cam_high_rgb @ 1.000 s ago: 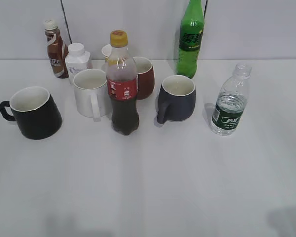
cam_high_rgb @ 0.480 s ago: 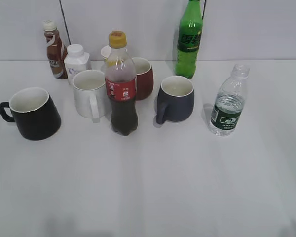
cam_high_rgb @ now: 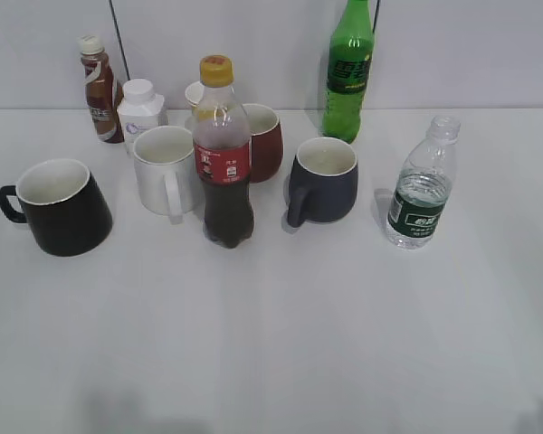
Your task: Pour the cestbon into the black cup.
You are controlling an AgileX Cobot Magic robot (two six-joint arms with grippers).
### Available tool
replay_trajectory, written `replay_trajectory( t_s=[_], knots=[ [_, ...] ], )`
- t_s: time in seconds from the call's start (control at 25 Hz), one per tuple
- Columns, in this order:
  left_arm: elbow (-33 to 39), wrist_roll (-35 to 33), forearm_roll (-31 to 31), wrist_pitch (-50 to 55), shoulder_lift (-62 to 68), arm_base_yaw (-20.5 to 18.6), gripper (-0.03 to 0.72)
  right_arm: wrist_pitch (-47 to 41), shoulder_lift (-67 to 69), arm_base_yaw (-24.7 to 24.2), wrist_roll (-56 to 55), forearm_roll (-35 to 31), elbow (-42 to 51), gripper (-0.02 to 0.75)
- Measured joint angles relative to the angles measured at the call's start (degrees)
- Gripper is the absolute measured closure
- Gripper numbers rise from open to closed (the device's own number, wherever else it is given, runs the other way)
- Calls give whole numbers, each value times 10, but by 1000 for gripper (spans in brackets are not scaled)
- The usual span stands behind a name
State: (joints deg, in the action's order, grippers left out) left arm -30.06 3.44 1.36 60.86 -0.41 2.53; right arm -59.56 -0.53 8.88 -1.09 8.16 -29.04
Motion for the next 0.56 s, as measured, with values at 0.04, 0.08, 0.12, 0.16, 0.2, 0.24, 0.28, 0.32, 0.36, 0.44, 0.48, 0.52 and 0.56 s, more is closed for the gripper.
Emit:
replay_trajectory(
  t_s=[0.04,0.08,0.12,0.16,0.2,0.24,0.28,0.32,0.36,0.44,0.48,0.52,0.56],
  knots=[
    [0,0,0,0,0,0,365,0,0,0,0,0,0,148],
    [0,0,0,0,0,0,370,0,0,0,0,0,0,148],
    [0,0,0,0,0,0,377,0,0,0,0,0,0,148],
    [0,0,0,0,0,0,384,0,0,0,0,0,0,148],
    [0,0,0,0,0,0,388,0,0,0,0,0,0,148],
    [0,0,0,0,0,0,393,0,0,0,0,0,0,148],
    [0,0,0,0,0,0,396,0,0,0,0,0,0,148],
    [0,0,0,0,0,0,397,0,0,0,0,0,0,148],
    [0,0,0,0,0,0,397,0,0,0,0,0,0,148],
    [0,0,0,0,0,0,397,0,0,0,0,0,0,148],
    [0,0,0,0,0,0,397,0,0,0,0,0,0,148],
    [0,0,0,0,0,0,397,0,0,0,0,0,0,148],
    [0,0,0,0,0,0,398,0,0,0,0,0,0,148]
  ],
)
